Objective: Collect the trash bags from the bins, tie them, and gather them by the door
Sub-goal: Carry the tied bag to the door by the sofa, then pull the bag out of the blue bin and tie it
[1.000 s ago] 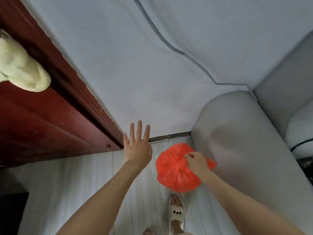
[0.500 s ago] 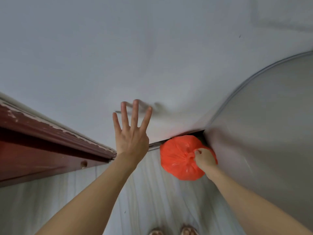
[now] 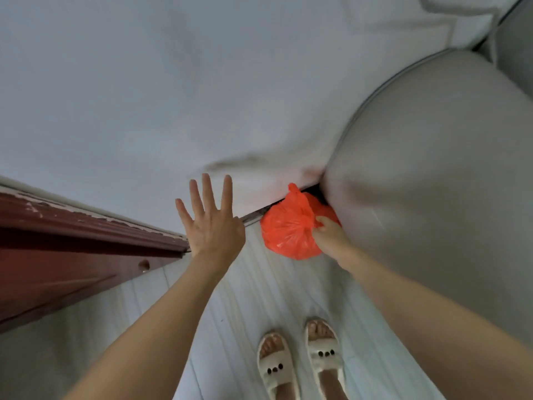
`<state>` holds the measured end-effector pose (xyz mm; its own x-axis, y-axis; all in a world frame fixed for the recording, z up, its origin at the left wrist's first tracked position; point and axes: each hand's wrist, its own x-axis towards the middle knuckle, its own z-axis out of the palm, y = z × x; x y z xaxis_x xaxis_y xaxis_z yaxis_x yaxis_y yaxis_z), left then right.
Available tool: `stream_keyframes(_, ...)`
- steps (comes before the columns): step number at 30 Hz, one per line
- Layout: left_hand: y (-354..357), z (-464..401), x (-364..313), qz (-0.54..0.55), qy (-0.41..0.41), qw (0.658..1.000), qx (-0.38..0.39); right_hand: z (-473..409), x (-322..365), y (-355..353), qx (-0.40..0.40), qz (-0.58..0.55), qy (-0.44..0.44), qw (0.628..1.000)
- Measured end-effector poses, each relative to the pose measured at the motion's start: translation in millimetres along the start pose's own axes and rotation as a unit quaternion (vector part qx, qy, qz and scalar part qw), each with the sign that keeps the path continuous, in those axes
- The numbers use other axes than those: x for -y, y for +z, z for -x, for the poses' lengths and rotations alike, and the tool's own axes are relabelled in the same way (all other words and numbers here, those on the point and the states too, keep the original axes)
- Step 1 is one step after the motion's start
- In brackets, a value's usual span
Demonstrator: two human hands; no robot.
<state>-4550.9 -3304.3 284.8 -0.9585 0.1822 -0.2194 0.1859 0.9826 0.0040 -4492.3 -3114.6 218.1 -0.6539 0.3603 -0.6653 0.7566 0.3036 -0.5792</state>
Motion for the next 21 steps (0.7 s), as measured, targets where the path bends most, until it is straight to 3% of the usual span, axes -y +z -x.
stream_keyframes(5, -9.0, 94.7, -28.2, 0.089, 0.009, 0.987, 0.135, 117.4, -32.3, -25.3, -0.03, -0.06, 0.025, 0.997)
stream_keyframes(11, -20.3, 219.8, -72.6, 0.107, 0.122, 0.955, 0.247, 255.8, -118.0, -58.2, -0.096, -0.143, 0.139, 0.975)
stream_keyframes(15, -23.9, 303.8, -111.2, 0.046, 0.218, 0.93, 0.293, 363.3, -201.1, -70.9, -0.145, -0.209, 0.241, 0.937)
stream_keyframes(21, -28.6, 452.5, -191.1, -0.061, 0.411, 0.851, 0.323, 530.5, -326.4, -72.5, -0.259, -0.327, 0.32, 0.851)
